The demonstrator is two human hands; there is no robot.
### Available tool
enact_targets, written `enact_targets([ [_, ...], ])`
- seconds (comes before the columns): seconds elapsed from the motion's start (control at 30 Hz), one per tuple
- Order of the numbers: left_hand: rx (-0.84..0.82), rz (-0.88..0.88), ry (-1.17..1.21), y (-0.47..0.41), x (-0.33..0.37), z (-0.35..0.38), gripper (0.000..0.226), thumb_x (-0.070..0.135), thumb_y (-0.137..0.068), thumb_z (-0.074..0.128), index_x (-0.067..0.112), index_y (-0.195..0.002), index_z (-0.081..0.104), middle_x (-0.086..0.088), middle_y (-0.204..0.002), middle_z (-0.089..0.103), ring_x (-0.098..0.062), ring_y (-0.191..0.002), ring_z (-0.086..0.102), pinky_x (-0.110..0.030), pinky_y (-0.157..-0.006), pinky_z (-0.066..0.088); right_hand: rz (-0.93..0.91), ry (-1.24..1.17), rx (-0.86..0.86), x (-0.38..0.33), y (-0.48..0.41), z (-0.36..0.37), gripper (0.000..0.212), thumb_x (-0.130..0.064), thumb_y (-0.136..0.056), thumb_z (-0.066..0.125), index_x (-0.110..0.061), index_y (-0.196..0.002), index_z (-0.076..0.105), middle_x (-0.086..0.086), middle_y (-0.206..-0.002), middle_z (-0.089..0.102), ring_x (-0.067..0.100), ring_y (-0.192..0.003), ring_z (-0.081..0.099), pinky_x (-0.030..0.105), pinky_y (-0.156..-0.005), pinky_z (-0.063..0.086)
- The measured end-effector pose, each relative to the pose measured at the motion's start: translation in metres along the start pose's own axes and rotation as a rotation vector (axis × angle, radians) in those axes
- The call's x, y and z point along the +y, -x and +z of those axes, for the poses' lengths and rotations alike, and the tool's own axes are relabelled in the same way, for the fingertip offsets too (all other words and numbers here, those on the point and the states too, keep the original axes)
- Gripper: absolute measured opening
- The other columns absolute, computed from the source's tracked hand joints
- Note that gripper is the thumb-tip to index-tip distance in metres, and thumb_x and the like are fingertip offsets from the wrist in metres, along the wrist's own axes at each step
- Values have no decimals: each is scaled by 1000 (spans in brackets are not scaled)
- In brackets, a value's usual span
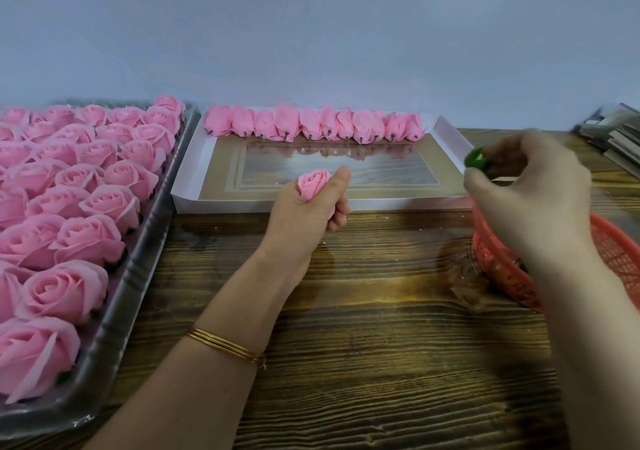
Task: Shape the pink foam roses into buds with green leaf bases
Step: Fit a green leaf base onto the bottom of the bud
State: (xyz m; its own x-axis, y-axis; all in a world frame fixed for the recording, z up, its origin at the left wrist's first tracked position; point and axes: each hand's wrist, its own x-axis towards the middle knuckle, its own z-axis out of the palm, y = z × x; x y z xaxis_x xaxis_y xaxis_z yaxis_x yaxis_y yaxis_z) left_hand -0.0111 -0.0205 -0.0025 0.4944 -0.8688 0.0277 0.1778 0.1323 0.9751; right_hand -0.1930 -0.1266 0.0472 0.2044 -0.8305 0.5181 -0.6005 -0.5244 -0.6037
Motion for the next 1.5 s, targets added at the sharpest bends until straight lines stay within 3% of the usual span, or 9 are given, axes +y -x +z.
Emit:
enact_targets([
  [0.2, 13, 17, 18, 0, 0, 1, 43, 30, -95, 61, 24, -52, 65, 0, -61, 62, -8, -59, 56, -20, -58, 49, -19, -242, -156, -19, 13, 13, 26, -12, -76, 76, -30, -87, 61, -16, -84, 66, 1, -79, 65, 31, -79, 56],
  [0.43, 73, 47, 71, -2, 1, 3, 45, 29, -97, 59, 24, -52, 64, -1, -71, 65, -10, -70, 58, -22, -65, 47, 8, -392, -426, -27, 29, 39, 37, -5, -70, 83, -18, -99, 64, -5, -81, 63, 7, -72, 58, 27, -76, 51],
  [0.57, 33, 23, 125, -2, 3, 1, 46, 32, -98, 54, 23, -53, 60, 1, -80, 67, -10, -81, 62, -26, -75, 47, 21, -371, -521, -28, 39, 52, 42, -5, -66, 84, -25, -94, 60, -6, -83, 62, 24, -75, 65, 43, -80, 55],
  [0.73, -15, -10, 166, -2, 3, 1, 48, 34, -98, 52, 24, -52, 60, 2, -80, 70, -8, -82, 64, -27, -77, 46, -13, -292, -540, -27, 47, 63, 47, -16, -65, 87, -35, -93, 55, -7, -85, 63, 16, -73, 64, 35, -78, 53],
  [0.9, -23, -28, 145, -3, 2, 2, 49, 36, -98, 52, 24, -52, 60, 3, -83, 71, -3, -79, 66, -27, -78, 46, -11, -271, -562, -25, 51, 67, 51, -17, -65, 87, -32, -104, 57, -10, -86, 61, 8, -75, 62, 23, -75, 49],
  [1.07, -39, -14, 179, -3, -1, 5, 45, 32, -99, 51, 17, -58, 58, -2, -84, 72, -9, -77, 69, -20, -65, 54, -2, -323, -542, -28, 53, 72, 55, -12, -64, 87, -29, -106, 57, -11, -84, 62, 13, -78, 65, 33, -81, 53],
  [1.27, -49, -52, 228, -4, -3, 5, 41, 33, -96, 55, 12, -61, 58, -8, -93, 72, -22, -91, 72, -38, -83, 59, 6, -447, -533, -27, 55, 75, 59, -4, -66, 85, -19, -116, 58, -8, -90, 66, 14, -84, 68, 42, -86, 55],
  [1.37, -48, -50, 204, -3, -3, 8, 39, 37, -91, 57, 15, -59, 57, -10, -89, 67, -25, -91, 67, -44, -90, 55, -1, -471, -519, -28, 56, 75, 57, -4, -65, 85, -27, -111, 58, -3, -89, 67, 18, -84, 68, 45, -84, 55],
  [1.5, -87, -72, 118, 1, -2, 8, 40, 42, -89, 59, 18, -56, 57, -11, -75, 58, -27, -82, 59, -39, -76, 50, 3, -497, -506, -30, 57, 75, 56, -6, -66, 85, -29, -108, 57, -2, -94, 68, 18, -86, 68, 45, -83, 55],
])
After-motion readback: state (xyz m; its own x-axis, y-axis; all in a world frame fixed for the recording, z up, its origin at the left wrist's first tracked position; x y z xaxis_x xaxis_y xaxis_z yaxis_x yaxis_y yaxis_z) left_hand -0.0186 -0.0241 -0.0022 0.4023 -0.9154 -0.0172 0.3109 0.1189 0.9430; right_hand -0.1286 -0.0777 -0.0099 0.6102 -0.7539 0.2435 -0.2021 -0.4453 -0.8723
